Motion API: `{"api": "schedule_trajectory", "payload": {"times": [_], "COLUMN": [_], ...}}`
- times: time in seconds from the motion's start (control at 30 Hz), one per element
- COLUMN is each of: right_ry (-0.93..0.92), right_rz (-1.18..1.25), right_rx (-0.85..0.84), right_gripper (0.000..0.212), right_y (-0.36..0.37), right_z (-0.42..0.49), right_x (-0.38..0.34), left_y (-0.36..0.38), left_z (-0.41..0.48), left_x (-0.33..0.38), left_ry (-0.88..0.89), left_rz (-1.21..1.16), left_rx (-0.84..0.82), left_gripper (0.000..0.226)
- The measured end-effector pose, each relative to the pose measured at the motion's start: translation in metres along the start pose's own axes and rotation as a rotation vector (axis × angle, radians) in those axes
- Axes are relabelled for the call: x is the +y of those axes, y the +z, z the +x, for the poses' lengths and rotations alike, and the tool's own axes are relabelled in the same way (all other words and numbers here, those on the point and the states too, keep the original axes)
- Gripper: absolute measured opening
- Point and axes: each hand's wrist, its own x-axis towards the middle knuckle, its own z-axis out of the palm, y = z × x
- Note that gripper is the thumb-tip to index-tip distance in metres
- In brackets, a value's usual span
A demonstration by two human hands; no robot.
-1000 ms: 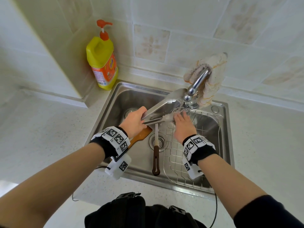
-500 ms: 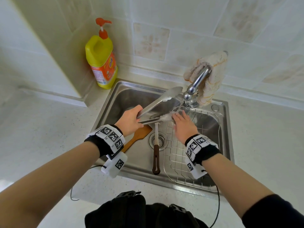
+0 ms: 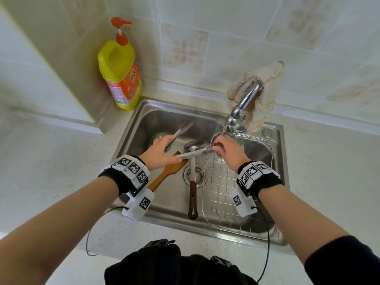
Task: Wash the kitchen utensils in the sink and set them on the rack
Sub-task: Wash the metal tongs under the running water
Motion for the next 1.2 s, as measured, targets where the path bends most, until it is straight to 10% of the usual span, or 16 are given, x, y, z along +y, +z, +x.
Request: {"api": "schedule_trajectory", "payload": {"times": [0.17, 0.63, 1.2], "right_ry": [0.033, -0.007, 0.196], "right_rz": [0.089, -0.390, -0.535], "right_rx": [0.057, 0.107, 0.114], "right_gripper": [0.020, 0.066, 0.060], "right_y": [-0.015, 0.012, -0.011], "right_z": [0.004, -0.011, -0.041], "right_x": [0.001, -0.021, 0.003], "left_y": [-0.003, -0.006, 0.038], "left_z": [0.009, 0.013, 0.035], "left_x": [0.009, 0.004, 0.050], "left_ry": [0.138, 0.204, 0.318], "left_rz": [0.370, 0.143, 0.111], "left_rx": [-0.050, -0.114, -0.272], "left_gripper": [0.028, 0.034, 0.036]}}
